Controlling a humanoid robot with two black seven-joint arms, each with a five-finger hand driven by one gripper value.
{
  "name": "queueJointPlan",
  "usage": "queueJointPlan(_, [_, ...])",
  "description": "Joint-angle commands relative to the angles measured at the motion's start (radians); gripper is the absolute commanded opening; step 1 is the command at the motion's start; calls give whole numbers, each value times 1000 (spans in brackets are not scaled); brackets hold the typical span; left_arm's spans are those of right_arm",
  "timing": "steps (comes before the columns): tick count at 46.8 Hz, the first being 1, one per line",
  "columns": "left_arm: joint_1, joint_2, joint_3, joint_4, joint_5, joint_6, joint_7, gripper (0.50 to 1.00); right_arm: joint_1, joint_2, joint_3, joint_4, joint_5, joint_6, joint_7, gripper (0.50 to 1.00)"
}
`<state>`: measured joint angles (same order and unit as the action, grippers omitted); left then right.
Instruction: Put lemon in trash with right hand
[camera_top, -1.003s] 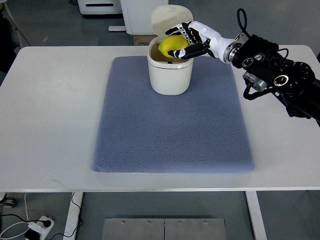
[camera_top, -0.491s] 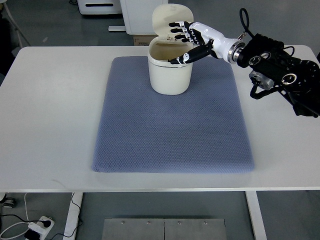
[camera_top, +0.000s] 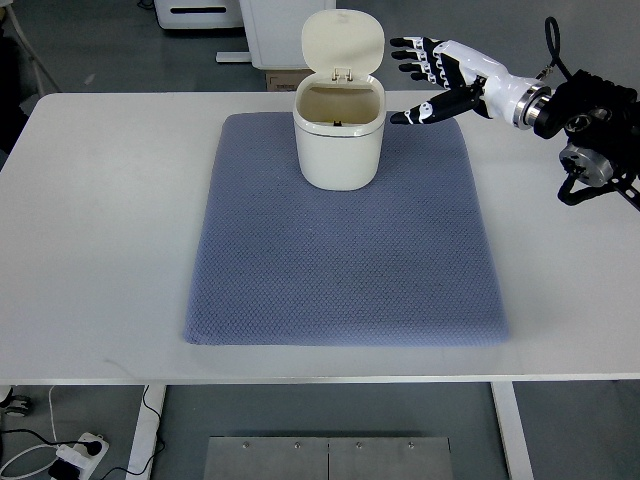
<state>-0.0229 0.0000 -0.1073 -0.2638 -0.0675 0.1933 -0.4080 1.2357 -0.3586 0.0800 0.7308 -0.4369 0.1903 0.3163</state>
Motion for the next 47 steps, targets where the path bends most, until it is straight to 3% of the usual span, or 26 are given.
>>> queueJointPlan(1, [0, 0, 0, 0, 0, 0, 0, 1000, -34, -19, 33, 1, 0, 0, 0, 979])
queueJointPlan(22, [0, 0, 0, 0, 0, 0, 0, 1000, -237, -31, 264, -1, 133, -17, -9, 998])
queueJointPlan(47, [0, 0, 0, 0, 0, 0, 0, 1000, -397, -37, 305, 1, 173, -19, -5, 1000])
